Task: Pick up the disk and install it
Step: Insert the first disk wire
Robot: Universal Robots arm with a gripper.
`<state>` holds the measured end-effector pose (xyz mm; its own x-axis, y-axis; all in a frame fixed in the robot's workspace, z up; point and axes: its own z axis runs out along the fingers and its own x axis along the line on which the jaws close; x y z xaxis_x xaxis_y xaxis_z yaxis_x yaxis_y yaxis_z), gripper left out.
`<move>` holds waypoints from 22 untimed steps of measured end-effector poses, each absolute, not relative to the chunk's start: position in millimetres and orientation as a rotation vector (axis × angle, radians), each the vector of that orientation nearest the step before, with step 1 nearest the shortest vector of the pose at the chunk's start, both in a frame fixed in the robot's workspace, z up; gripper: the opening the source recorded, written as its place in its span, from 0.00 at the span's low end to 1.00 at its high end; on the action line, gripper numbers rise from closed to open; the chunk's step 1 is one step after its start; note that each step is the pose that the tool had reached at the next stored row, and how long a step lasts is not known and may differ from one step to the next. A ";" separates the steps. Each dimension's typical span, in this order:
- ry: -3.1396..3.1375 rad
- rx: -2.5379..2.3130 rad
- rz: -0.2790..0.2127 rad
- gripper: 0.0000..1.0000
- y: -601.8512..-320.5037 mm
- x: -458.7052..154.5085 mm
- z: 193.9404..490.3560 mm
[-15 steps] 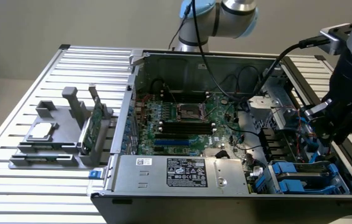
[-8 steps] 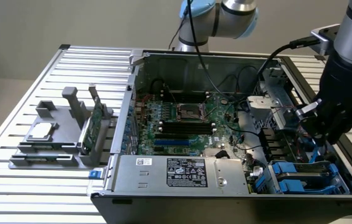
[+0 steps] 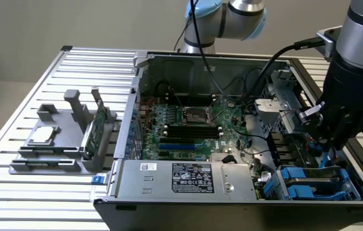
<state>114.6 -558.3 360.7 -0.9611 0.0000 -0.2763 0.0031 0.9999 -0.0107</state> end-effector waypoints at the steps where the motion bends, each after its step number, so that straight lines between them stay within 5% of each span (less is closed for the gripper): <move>1: 2.862 0.018 -0.018 0.27 -558.3 114.6 360.6; 22: 2.860 0.112 -0.028 0.27 -574.1 114.5 360.6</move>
<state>114.5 -574.1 360.6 -0.9582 0.0741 -0.2762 0.0795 0.9968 -0.0084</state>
